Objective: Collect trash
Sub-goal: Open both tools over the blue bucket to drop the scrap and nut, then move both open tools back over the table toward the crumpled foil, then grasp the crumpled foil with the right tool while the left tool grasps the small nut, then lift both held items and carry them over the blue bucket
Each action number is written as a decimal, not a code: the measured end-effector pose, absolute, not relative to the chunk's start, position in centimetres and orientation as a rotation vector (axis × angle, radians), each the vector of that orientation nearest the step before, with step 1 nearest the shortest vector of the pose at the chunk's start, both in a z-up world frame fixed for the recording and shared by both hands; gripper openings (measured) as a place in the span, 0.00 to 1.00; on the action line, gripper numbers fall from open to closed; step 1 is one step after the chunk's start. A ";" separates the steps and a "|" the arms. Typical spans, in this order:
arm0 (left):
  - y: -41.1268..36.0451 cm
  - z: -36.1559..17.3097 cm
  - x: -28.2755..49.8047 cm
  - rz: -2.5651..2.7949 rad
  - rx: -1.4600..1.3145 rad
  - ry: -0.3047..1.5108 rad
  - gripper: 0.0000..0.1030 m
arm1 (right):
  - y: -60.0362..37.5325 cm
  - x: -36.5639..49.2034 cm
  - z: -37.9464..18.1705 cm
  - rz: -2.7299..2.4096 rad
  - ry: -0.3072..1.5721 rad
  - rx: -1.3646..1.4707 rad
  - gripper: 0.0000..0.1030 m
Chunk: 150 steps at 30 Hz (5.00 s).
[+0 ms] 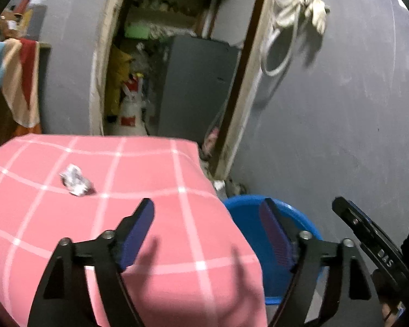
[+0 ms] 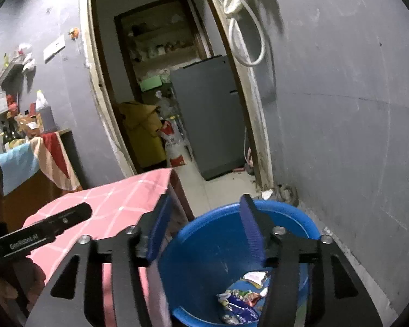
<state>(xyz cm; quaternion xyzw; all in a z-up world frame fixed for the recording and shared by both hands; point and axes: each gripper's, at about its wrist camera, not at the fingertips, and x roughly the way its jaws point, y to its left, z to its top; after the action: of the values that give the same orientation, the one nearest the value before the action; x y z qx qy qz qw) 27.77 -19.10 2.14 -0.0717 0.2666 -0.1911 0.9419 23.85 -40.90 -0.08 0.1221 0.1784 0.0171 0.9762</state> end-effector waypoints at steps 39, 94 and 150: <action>-2.4 6.9 21.9 -0.102 -0.067 0.142 0.97 | -24.6 23.3 6.3 0.250 0.046 0.051 1.00; 4.2 -1.1 33.4 0.006 -0.140 0.677 0.97 | -14.8 42.6 -4.3 0.518 0.894 -0.083 0.39; -9.6 -0.4 35.4 -0.322 0.023 0.689 0.16 | -25.6 35.2 -0.8 0.453 0.627 0.066 0.13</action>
<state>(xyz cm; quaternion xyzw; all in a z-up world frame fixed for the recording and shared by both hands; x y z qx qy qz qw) 35.38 -9.61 -0.44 0.0113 0.3361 -0.1570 0.9286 35.19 -25.56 -0.84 0.0319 0.3058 0.2211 0.9255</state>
